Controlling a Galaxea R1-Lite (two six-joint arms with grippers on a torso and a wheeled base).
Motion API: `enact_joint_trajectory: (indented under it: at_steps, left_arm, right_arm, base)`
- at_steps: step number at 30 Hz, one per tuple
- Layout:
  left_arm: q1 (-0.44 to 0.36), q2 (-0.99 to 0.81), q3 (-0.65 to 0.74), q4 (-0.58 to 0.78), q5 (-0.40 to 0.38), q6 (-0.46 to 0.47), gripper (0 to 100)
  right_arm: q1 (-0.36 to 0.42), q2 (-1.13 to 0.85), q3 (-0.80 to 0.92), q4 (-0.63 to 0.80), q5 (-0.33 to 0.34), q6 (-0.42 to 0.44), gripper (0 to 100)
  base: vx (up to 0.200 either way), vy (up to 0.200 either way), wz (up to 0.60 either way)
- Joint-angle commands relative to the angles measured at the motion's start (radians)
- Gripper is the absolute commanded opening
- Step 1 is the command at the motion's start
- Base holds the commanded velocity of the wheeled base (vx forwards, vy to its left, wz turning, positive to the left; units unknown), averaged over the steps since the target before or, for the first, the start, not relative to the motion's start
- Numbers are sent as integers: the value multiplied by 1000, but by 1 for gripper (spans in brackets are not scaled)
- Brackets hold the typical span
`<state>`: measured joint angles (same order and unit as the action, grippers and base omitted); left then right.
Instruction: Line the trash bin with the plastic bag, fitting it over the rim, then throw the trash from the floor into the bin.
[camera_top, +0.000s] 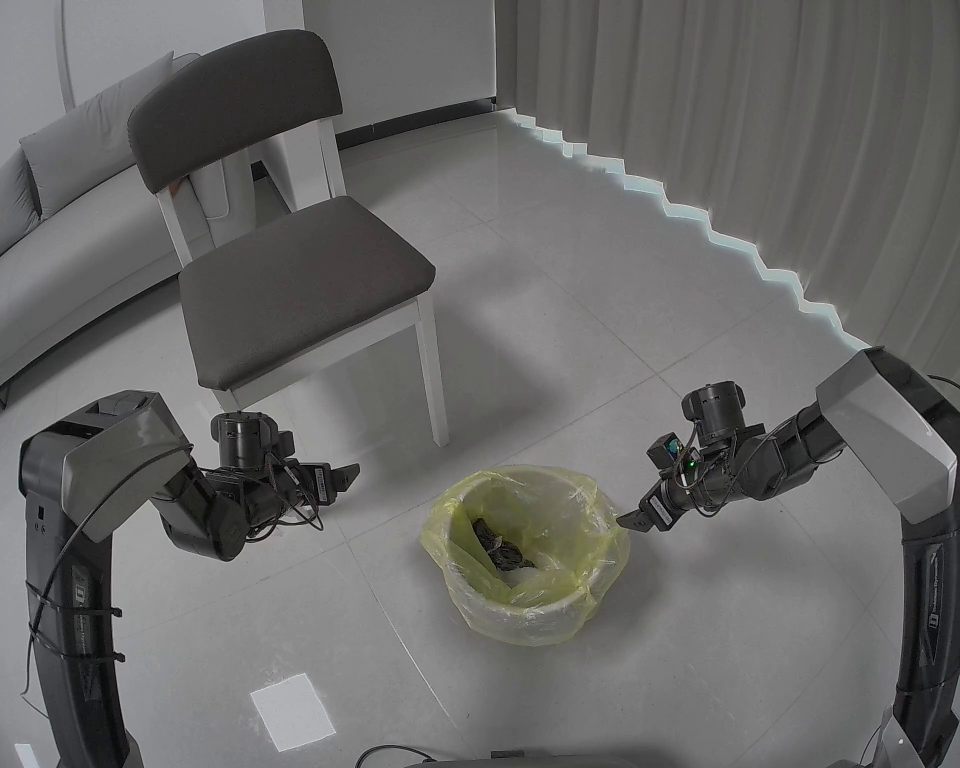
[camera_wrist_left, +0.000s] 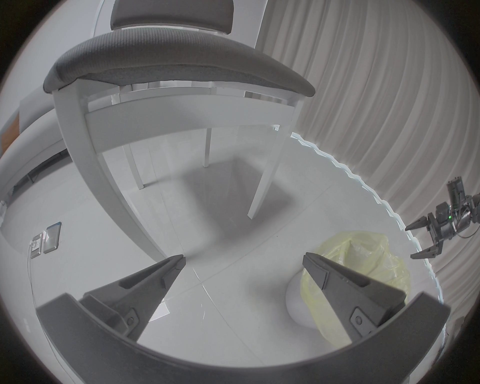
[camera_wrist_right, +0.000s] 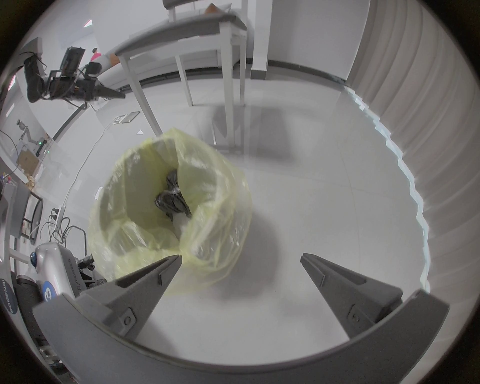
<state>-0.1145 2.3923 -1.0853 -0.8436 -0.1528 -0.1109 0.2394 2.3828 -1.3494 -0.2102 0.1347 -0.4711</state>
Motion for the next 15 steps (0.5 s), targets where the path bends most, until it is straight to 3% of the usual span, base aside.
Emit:
enact_joint_trajectory:
  at_steps: [1,7,15]
  left_arm:
    - [-1,-28,38,-12,-1,0,100]
    - [-4,-38,50,-14,1,0,100]
    - [1,-50,56,-14,1,-3,100]
  right_arm:
    - [34,-50,3,0,-6,0,100]
    - [49,15,-20,2,-7,-1,100]
    - [14,162,-123,11,-38,-1,100]
  base:
    - [0,0,0]
    - [0,0,0]
    - [0,0,0]
